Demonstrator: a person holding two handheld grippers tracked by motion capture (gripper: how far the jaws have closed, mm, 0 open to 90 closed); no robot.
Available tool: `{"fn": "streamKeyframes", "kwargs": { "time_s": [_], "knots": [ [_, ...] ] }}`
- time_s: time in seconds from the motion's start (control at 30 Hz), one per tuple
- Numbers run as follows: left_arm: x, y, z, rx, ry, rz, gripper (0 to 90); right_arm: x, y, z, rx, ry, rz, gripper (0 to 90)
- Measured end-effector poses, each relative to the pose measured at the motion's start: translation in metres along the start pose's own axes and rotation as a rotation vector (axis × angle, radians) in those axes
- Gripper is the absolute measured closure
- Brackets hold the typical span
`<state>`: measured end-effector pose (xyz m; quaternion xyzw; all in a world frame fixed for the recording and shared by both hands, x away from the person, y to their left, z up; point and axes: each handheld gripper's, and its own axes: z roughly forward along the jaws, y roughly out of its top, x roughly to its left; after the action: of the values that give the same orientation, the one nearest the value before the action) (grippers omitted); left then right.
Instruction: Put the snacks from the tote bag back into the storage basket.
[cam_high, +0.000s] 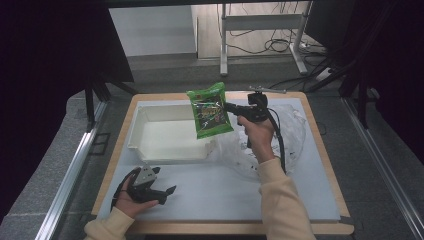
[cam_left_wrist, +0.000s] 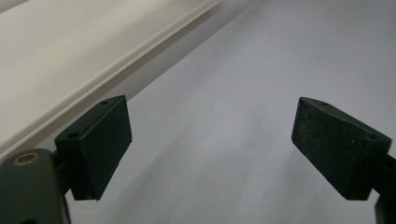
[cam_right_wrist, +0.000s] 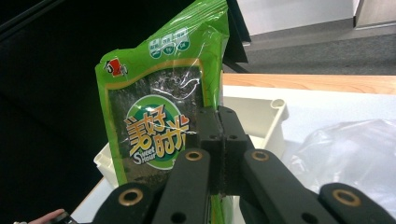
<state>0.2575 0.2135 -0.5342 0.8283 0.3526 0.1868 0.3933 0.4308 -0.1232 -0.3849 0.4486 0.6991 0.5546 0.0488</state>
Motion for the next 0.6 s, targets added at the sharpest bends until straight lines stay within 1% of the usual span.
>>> {"fn": "streamKeyframes", "kwargs": {
  "time_s": [0.6],
  "knots": [
    [0.000, 0.000, 0.000, -0.005, -0.002, -0.002, 12.1, 0.011, -0.001, 0.014, 0.016, 0.028, -0.004, 90.0]
  ]
}}
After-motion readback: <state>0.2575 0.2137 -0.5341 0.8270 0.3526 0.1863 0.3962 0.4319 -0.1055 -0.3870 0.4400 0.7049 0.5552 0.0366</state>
